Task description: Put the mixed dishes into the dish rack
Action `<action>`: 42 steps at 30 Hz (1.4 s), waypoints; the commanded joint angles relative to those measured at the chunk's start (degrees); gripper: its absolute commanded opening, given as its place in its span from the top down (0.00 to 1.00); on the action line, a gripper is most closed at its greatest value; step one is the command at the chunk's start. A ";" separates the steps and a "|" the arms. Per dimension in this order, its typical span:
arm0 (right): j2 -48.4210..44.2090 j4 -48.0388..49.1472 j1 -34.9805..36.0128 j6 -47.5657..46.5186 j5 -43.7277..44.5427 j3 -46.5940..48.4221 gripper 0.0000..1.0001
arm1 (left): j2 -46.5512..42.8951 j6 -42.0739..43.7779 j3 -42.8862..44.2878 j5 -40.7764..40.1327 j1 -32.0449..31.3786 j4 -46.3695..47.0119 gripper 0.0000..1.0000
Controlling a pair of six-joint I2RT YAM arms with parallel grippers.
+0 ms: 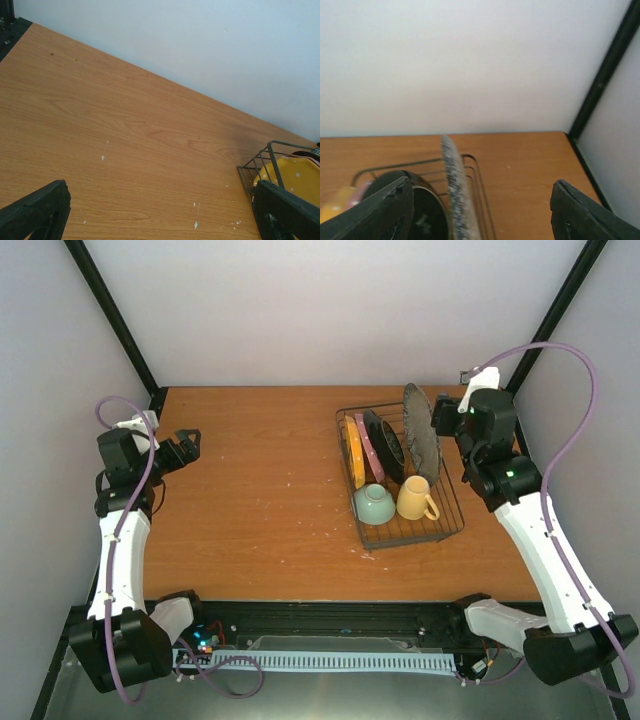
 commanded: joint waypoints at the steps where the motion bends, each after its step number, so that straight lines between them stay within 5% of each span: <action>1: -0.84 1.29 0.34 1.79 -11.89 0.94 0.31 | -0.81 -1.39 0.35 1.61 -0.23 1.29 0.00; 5: 3.51 0.32 0.51 3.51 -26.56 1.46 0.84 | -1.13 -1.55 -0.08 1.71 -0.15 1.40 0.00; 7: 7.10 -1.39 0.67 4.73 -32.18 2.66 0.97 | -1.35 -1.55 -0.34 1.76 -0.16 1.37 0.00; 14: 16.51 -5.34 1.48 6.38 -41.41 5.26 0.97 | -1.64 -1.18 -1.01 1.60 -0.15 0.99 0.00; 24: 25.18 -9.71 4.10 5.61 -43.32 8.89 0.97 | -1.19 -1.52 -1.81 2.15 -0.19 1.93 0.00; 42: 31.89 -15.87 6.12 4.89 -29.05 13.41 0.97 | -0.32 -0.60 -2.18 1.29 -0.16 2.28 0.00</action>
